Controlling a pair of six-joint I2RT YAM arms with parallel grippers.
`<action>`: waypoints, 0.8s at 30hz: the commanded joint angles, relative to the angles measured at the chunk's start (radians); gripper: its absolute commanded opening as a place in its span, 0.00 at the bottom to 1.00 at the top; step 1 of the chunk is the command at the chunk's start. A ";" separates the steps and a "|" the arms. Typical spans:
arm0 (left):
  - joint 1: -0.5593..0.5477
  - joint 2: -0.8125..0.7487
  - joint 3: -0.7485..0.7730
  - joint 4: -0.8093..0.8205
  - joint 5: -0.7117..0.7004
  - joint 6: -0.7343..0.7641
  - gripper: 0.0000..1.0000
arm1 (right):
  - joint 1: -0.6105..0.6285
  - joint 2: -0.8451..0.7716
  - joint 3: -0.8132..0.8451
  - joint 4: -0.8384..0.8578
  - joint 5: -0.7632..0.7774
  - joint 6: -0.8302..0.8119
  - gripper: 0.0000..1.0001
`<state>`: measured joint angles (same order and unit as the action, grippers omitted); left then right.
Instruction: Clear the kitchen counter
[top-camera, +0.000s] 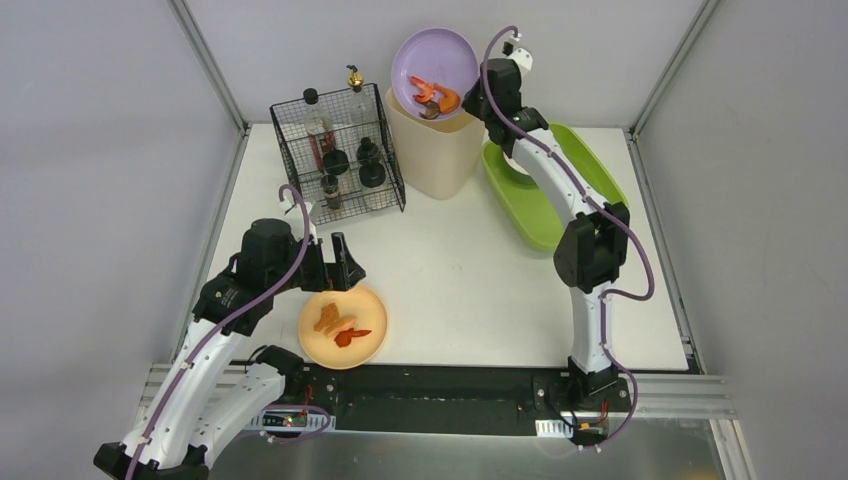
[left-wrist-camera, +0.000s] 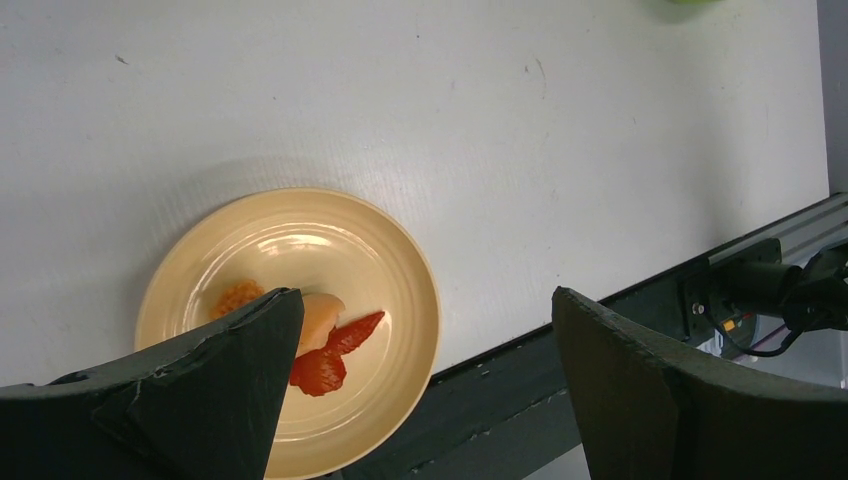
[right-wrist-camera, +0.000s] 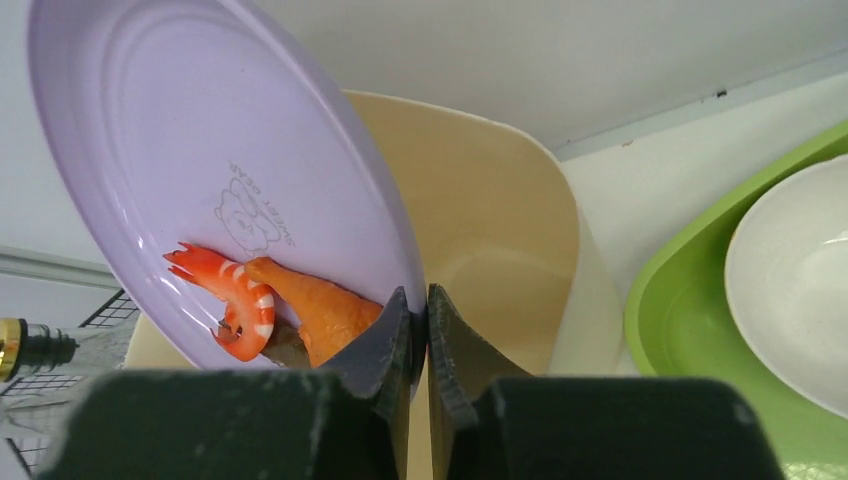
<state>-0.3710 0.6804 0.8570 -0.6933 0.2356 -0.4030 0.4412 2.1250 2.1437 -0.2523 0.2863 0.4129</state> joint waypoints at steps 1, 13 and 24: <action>0.009 -0.004 -0.001 0.022 0.024 0.015 0.99 | 0.022 -0.114 -0.050 0.204 0.115 -0.169 0.00; 0.009 0.007 -0.003 0.021 0.026 0.016 0.99 | 0.106 -0.168 -0.207 0.551 0.286 -0.564 0.00; 0.010 0.012 -0.004 0.021 0.019 0.018 0.99 | 0.224 -0.111 -0.259 0.991 0.371 -1.130 0.00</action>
<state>-0.3710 0.6918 0.8551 -0.6930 0.2356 -0.4030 0.6189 2.0384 1.8565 0.4194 0.6201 -0.4320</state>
